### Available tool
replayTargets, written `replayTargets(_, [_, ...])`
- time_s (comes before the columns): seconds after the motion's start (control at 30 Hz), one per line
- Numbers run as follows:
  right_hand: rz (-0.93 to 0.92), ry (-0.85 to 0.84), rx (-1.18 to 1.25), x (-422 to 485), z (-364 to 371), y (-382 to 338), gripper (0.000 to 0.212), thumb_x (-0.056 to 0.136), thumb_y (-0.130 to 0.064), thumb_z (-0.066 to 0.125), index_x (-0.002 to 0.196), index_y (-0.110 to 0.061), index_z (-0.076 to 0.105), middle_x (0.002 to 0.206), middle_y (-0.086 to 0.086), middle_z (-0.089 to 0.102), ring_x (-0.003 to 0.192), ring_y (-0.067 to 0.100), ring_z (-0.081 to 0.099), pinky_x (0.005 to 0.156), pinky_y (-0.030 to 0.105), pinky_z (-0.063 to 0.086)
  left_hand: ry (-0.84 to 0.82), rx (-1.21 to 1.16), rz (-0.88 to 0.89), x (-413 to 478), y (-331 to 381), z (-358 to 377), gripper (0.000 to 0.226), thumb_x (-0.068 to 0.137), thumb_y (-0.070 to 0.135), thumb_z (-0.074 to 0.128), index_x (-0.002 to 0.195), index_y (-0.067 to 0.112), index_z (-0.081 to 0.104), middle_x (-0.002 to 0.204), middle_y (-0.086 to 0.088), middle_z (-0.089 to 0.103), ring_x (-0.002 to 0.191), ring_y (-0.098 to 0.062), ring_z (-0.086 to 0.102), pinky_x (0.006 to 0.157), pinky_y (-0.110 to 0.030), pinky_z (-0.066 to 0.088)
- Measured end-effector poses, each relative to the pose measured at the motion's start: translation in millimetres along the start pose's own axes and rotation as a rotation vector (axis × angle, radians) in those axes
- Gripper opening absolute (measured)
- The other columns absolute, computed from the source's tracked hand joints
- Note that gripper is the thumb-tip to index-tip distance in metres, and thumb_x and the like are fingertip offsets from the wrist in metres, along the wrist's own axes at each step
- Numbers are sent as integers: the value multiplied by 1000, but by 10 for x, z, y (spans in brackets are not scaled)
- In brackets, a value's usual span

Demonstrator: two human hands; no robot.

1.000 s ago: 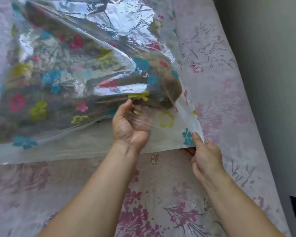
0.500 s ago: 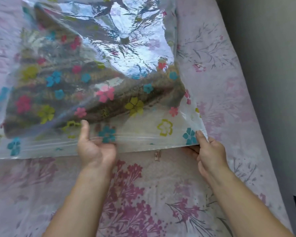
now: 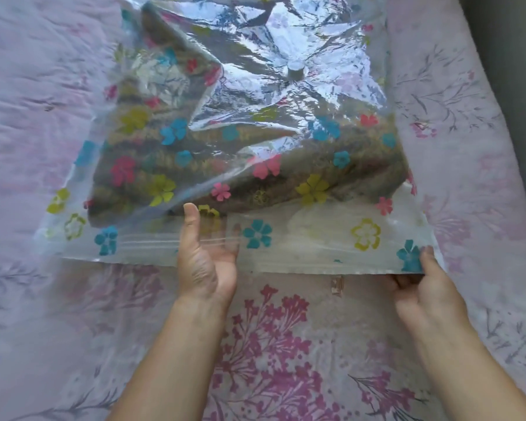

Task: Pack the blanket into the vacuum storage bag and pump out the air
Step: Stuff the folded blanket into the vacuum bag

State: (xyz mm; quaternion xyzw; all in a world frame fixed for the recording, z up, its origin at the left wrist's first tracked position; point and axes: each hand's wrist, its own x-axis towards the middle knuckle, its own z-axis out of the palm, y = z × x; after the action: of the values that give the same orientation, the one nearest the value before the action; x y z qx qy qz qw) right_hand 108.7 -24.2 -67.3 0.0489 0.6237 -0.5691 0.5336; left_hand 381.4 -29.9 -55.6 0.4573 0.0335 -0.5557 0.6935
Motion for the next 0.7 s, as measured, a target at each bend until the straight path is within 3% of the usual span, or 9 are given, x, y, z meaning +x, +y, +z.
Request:
replayTargets(0.1, [-48,24,4,71,-9,-45,32,100,-19,61,131,-11,59,124,7,71,106,20,72,97,43,56,-29,7,6,87,129,97,26,87,45,71,82,19,74,86,-2,71,86,-22,72,99,-43,57])
replayTargets(0.17, [-52,34,-3,75,-9,-33,33,100,-18,61,132,-10,58,124,7,70,107,21,71,99,43,55,-90,28,20,226,214,162,39,98,45,61,79,16,79,88,-9,75,84,-26,74,93,-43,58])
replayTargets(0.27, [-31,67,-6,35,15,32,31,100,-16,62,129,-8,59,120,9,71,103,22,73,93,44,58,-96,33,-12,430,333,224,41,103,44,55,111,6,69,117,-24,70,106,-38,71,100,-49,57])
replayTargets(0.33, [-15,64,-10,-1,35,88,20,100,-16,61,119,-9,62,112,8,74,95,20,75,85,41,61,-107,29,-25,512,406,205,43,103,44,55,114,5,69,126,-25,66,116,-40,67,103,-50,55])
replayTargets(0.43, [-14,43,-9,-29,41,155,14,100,-18,61,113,-13,63,109,6,75,92,18,76,83,39,61,-145,-7,-48,459,422,141,44,98,47,58,85,12,82,103,-15,77,98,-31,75,92,-44,60])
replayTargets(0.53, [-13,6,-22,-60,21,151,24,99,-20,64,121,-11,63,116,8,74,101,21,74,90,42,59,-86,9,-107,205,195,77,33,79,53,68,72,23,82,95,-2,79,94,-19,76,97,-39,56])
replayTargets(0.6, [-4,-27,-48,-74,-35,124,24,97,-20,66,119,-11,64,115,9,75,99,21,74,91,41,59,-25,107,-218,-41,-116,47,29,72,50,71,83,26,81,96,2,79,95,-14,75,100,-37,53])
replayTargets(0.7, [11,-99,-86,-89,-126,72,22,99,-21,62,116,-9,67,109,11,77,92,22,76,74,34,62,0,336,-405,-479,-677,98,35,68,36,80,97,22,68,84,1,75,76,-11,73,82,-31,55])
